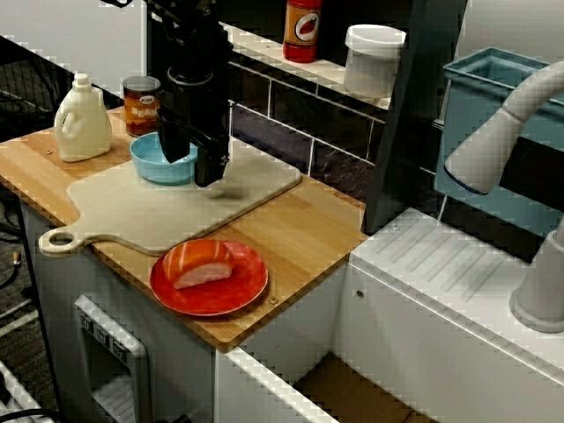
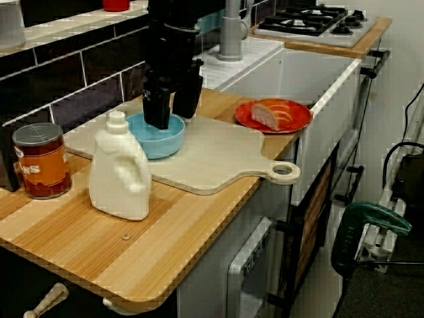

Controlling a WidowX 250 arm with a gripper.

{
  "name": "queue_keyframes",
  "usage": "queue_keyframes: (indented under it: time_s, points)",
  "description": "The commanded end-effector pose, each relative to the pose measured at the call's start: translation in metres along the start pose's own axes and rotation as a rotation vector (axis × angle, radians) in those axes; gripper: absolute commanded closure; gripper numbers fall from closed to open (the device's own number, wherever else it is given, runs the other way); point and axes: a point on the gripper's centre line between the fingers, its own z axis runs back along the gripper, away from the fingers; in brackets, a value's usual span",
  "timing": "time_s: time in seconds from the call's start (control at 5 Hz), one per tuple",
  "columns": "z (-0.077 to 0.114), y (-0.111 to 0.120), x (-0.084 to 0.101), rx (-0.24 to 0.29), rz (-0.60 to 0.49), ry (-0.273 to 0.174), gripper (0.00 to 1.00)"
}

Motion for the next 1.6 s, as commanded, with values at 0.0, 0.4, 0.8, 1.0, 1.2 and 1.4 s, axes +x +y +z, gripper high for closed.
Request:
queue_keyframes:
  time_s: [0.0,0.4,0.8,1.0,1.2,1.4]
  points:
    - [0.016,-0.004,0.009,-0.034,0.002,0.016,0.0]
    - [0.035,-0.026,0.009,-0.1,0.006,0.039,0.0]
    - [0.034,-0.051,-0.005,-0.091,-0.008,0.021,0.0]
    - [0.034,-0.057,-0.009,-0.096,-0.004,0.034,0.0]
    - [0.035,-0.059,-0.008,-0.096,-0.001,0.027,0.0]
    - [0.038,-0.054,-0.001,-0.102,0.014,0.03,0.0]
